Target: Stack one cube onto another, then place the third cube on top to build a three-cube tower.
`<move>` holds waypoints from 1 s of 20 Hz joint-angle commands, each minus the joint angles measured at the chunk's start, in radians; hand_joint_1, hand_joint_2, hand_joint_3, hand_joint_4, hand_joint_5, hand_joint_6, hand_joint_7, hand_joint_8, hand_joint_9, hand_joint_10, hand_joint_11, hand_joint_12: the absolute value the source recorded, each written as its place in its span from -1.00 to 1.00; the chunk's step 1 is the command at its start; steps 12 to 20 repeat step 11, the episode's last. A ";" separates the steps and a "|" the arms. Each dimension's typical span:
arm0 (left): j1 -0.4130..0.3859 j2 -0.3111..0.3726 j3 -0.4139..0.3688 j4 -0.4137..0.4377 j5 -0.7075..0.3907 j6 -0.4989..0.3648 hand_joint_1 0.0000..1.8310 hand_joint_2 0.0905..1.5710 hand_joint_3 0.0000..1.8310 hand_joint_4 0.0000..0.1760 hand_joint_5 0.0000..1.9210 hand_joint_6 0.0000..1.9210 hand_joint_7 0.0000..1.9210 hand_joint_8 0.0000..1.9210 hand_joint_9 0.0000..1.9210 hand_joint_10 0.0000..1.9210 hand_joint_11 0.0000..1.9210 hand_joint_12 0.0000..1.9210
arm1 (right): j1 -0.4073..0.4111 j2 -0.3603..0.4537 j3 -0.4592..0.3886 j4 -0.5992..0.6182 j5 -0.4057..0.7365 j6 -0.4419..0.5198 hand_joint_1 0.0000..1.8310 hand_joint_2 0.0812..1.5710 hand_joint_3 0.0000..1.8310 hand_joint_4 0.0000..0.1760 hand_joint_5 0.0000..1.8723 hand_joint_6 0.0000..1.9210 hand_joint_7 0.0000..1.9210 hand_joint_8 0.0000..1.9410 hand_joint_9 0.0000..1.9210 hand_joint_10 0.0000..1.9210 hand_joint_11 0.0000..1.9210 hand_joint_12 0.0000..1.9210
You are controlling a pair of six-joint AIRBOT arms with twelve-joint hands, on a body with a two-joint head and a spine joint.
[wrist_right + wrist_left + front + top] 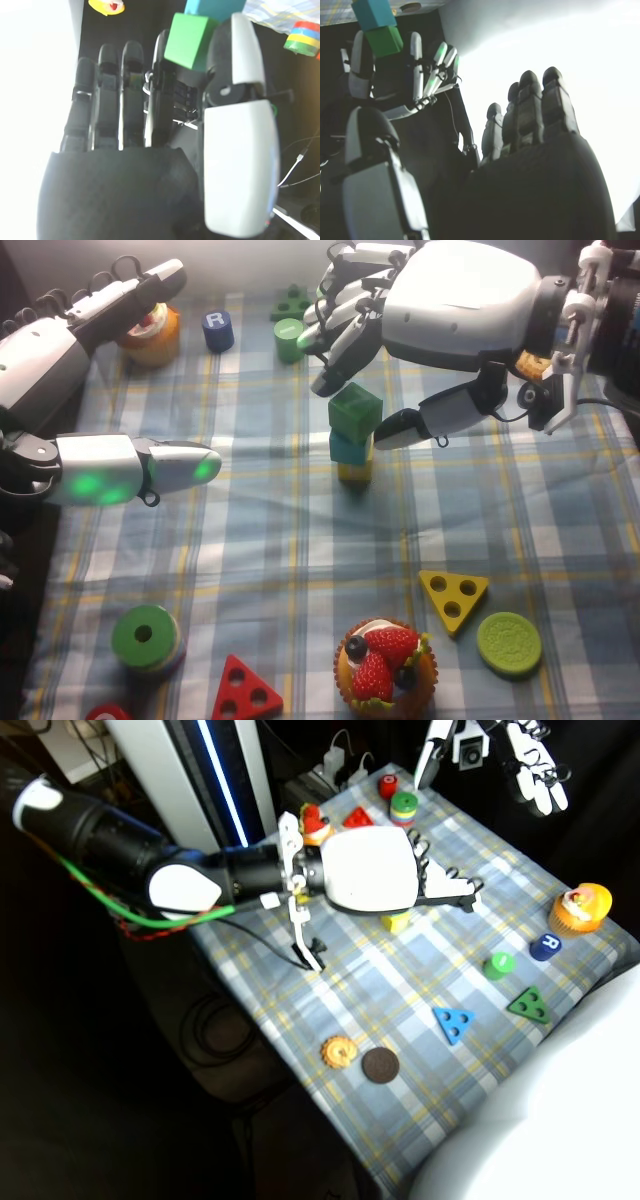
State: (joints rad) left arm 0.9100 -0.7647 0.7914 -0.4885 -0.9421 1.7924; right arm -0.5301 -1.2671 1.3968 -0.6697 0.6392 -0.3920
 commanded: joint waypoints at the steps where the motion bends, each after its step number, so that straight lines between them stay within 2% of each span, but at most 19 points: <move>1: -0.013 -0.004 0.004 0.021 -0.116 -0.007 -0.10 0.02 -1.00 1.00 -0.88 -1.00 -0.89 -1.00 -0.83 -1.00 -1.00 -1.00 | 0.018 0.003 -0.009 0.038 0.102 0.005 0.13 0.11 -1.00 -1.00 -0.28 -1.00 -0.50 -1.00 -0.61 -1.00 -1.00 -0.16; 2: -0.013 -0.004 0.005 0.017 -0.116 -0.007 -0.10 0.02 -1.00 1.00 -0.89 -1.00 -0.89 -1.00 -0.82 -1.00 -1.00 -1.00 | 0.019 0.013 -0.014 0.040 0.104 0.005 0.09 0.08 -1.00 -0.95 -0.43 -1.00 -0.58 -1.00 -0.64 -1.00 -1.00 -0.14; 3: -0.012 -0.004 0.005 0.014 -0.116 -0.007 -0.10 0.02 -1.00 1.00 -0.89 -1.00 -0.89 -1.00 -0.82 -1.00 -1.00 -1.00 | 0.020 0.023 -0.018 0.044 0.109 0.005 0.06 0.05 -1.00 -0.60 -0.61 -1.00 -0.69 -1.00 -0.73 -1.00 -1.00 -0.27; 4: -0.012 -0.003 0.003 0.014 -0.121 -0.007 -0.08 0.02 -1.00 1.00 -0.91 -1.00 -0.89 -1.00 -0.83 -1.00 -0.99 -1.00 | 0.020 0.037 -0.023 0.062 0.126 0.005 0.06 -0.01 -1.00 -0.11 -0.81 -1.00 -0.84 -1.00 -0.85 -1.00 -1.00 -0.47; 5: -0.012 -0.002 0.001 0.014 -0.130 -0.008 -0.08 0.02 -1.00 1.00 -0.91 -1.00 -0.89 -1.00 -0.83 -1.00 -0.99 -1.00 | 0.020 0.048 -0.031 0.080 0.150 0.005 0.06 -0.01 -1.00 -0.11 -0.81 -1.00 -0.84 -1.00 -0.85 -1.00 -1.00 -0.47; 6: -0.012 -0.001 0.000 0.019 -0.140 -0.021 -0.09 0.02 -1.00 0.90 -0.90 -1.00 -0.89 -1.00 -0.83 -1.00 -1.00 -0.51 | 0.019 0.063 -0.039 0.105 0.190 0.004 0.02 -0.03 -1.00 0.06 -0.99 -1.00 -0.99 -1.00 -0.99 -1.00 -1.00 -0.75; 7: -0.009 0.001 0.003 0.038 -0.155 -0.077 -0.09 0.02 -1.00 0.90 -0.90 -1.00 -0.89 -1.00 -0.83 -1.00 -1.00 -0.51 | 0.007 0.093 -0.054 0.146 0.230 -0.007 0.02 -0.03 -1.00 0.06 -0.99 -1.00 -0.99 -1.00 -0.99 -1.00 -1.00 -0.75; 8: -0.004 0.003 0.013 0.061 -0.171 -0.154 -0.08 0.03 -1.00 0.88 -0.90 -1.00 -0.88 -1.00 -0.85 -1.00 -1.00 -0.50 | -0.009 0.128 -0.078 0.196 0.265 -0.033 -0.02 -0.01 -1.00 0.20 -1.00 -1.00 -1.00 -1.00 -1.00 -1.00 -1.00 -0.95; 9: 0.006 0.004 0.040 0.107 -0.204 -0.316 -0.15 0.05 -1.00 0.64 -0.89 -1.00 -0.87 -1.00 -0.87 -1.00 -1.00 -0.64 | -0.040 0.186 -0.118 0.276 0.322 -0.089 -0.08 0.01 -0.99 0.45 -1.00 -1.00 -1.00 -1.00 -1.00 -1.00 -1.00 -1.00; 10: 0.019 0.005 0.066 0.142 -0.239 -0.449 -0.16 0.05 -1.00 0.58 -0.89 -1.00 -0.86 -1.00 -0.91 -0.99 -1.00 -0.81 | -0.071 0.226 -0.152 0.334 0.376 -0.127 -0.15 0.01 -0.99 0.20 -0.99 -1.00 -1.00 -1.00 -1.00 -1.00 -1.00 -1.00; 11: 0.035 0.007 0.090 0.169 -0.290 -0.591 -0.16 0.05 -1.00 0.58 -0.89 -1.00 -0.86 -1.00 -0.91 -0.99 -1.00 -0.81 | -0.106 0.265 -0.183 0.392 0.437 -0.157 -0.15 0.01 -0.99 0.20 -0.99 -1.00 -1.00 -1.00 -1.00 -1.00 -1.00 -1.00; 20: 0.035 0.007 0.090 0.169 -0.290 -0.591 -0.16 0.05 -1.00 0.58 -0.89 -1.00 -0.86 -1.00 -0.91 -0.99 -1.00 -0.81 | -0.106 0.265 -0.183 0.392 0.437 -0.157 -0.15 0.01 -0.99 0.20 -0.99 -1.00 -1.00 -1.00 -1.00 -1.00 -1.00 -1.00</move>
